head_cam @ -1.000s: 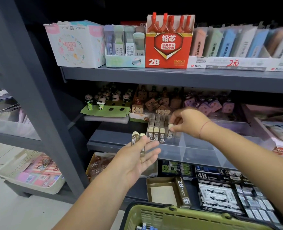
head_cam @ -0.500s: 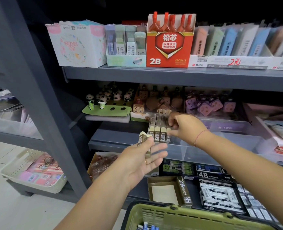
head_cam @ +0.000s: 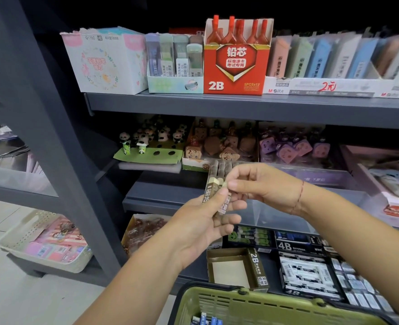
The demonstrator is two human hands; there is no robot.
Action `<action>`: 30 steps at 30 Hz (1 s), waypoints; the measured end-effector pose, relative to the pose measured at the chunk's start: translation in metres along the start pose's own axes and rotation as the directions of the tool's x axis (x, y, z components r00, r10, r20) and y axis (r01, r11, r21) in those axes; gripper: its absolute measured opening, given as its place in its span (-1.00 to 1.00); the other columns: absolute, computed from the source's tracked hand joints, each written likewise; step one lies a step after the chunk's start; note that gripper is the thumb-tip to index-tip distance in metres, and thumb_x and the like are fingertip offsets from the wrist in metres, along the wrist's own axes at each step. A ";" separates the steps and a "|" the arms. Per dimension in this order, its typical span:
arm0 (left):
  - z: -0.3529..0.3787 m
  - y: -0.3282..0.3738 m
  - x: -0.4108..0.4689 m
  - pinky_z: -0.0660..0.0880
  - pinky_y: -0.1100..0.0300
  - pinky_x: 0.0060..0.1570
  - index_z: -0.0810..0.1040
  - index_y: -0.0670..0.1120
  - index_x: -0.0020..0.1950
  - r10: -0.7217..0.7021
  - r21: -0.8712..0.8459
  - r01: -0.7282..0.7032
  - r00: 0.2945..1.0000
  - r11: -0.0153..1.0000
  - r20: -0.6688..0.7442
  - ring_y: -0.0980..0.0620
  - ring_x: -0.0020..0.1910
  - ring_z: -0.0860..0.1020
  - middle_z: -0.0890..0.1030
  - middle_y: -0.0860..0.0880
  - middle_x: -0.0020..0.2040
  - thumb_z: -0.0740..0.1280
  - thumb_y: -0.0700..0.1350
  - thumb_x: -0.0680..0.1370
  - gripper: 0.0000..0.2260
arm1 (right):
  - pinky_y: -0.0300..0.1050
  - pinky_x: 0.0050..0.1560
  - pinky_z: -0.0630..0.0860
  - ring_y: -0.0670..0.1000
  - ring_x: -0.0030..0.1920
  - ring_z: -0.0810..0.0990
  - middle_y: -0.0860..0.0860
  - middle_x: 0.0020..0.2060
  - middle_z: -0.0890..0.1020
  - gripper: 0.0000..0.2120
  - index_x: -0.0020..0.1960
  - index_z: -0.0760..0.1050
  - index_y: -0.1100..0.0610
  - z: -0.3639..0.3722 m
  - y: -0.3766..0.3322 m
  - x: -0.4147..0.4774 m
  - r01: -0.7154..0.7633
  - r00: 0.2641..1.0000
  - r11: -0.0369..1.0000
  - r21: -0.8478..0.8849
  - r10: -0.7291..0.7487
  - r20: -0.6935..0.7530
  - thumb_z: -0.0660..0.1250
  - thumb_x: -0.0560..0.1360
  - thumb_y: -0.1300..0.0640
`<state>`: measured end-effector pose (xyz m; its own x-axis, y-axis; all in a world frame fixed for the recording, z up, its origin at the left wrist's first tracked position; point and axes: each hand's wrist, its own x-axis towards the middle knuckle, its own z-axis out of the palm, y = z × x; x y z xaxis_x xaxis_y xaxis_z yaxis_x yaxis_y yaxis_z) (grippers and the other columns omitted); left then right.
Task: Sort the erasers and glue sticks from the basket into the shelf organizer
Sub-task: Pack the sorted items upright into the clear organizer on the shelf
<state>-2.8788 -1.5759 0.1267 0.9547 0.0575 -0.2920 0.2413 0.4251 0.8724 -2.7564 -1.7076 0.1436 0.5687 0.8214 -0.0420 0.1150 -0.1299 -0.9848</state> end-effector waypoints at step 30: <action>-0.009 -0.008 0.012 0.60 0.10 -0.02 0.63 -0.07 0.08 0.174 0.308 -0.114 0.969 0.944 -0.176 0.12 -0.29 0.51 0.52 0.00 -0.23 0.30 -0.09 0.60 -0.85 | -0.27 -0.18 0.46 -0.12 -0.27 0.53 -0.07 -0.27 0.63 -0.81 -0.15 0.60 0.11 -0.012 0.000 0.012 -0.032 0.893 0.782 -0.623 -0.258 -0.369 0.40 0.47 -0.02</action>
<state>-2.8711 -1.5708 0.1131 0.9364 0.2882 -0.2001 0.1731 0.1163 0.9780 -2.7404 -1.7046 0.1451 0.7786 0.5624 0.2782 0.5791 -0.4734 -0.6637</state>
